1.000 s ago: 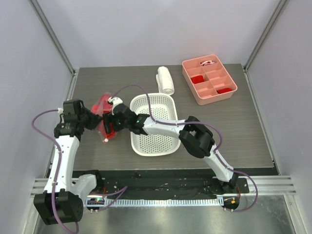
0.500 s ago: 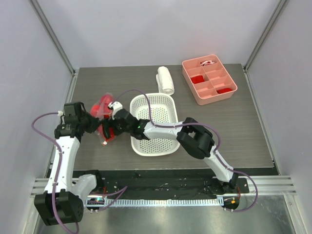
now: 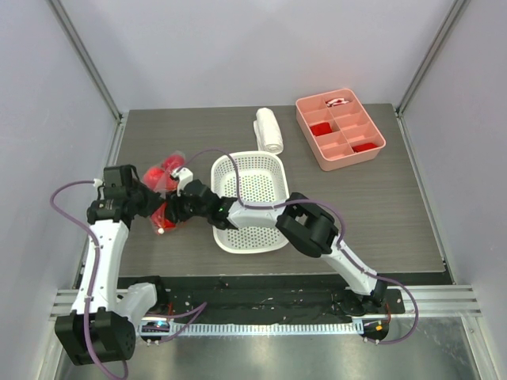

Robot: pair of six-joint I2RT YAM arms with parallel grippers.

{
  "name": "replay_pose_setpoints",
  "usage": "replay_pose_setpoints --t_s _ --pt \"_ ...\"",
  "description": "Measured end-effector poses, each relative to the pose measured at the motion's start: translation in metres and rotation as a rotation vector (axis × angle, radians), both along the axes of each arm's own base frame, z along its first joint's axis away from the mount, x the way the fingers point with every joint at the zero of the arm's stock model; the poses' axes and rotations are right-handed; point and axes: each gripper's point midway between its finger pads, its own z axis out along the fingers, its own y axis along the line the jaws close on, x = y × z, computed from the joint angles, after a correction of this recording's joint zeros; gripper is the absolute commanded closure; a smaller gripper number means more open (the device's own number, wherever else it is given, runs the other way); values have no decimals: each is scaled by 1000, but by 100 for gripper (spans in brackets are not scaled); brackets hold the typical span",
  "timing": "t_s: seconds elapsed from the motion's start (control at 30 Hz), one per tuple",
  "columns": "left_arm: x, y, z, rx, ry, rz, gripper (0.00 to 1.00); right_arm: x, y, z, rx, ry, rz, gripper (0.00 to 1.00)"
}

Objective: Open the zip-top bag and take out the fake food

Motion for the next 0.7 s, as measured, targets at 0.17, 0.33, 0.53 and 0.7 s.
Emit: replay_pose_setpoints --t_s 0.17,0.33,0.53,0.7 --pt "-9 -14 -7 -47 33 -49 100 -8 2 -1 -27 -10 7 99" --pt "-11 -19 -6 -65 33 -70 100 -14 -11 11 -67 -24 2 99" --pt "-1 -25 18 -88 -31 -97 100 -14 -35 34 -105 -25 24 99" --pt "8 -29 40 -99 -89 -115 100 -10 -40 60 -59 20 108 79"
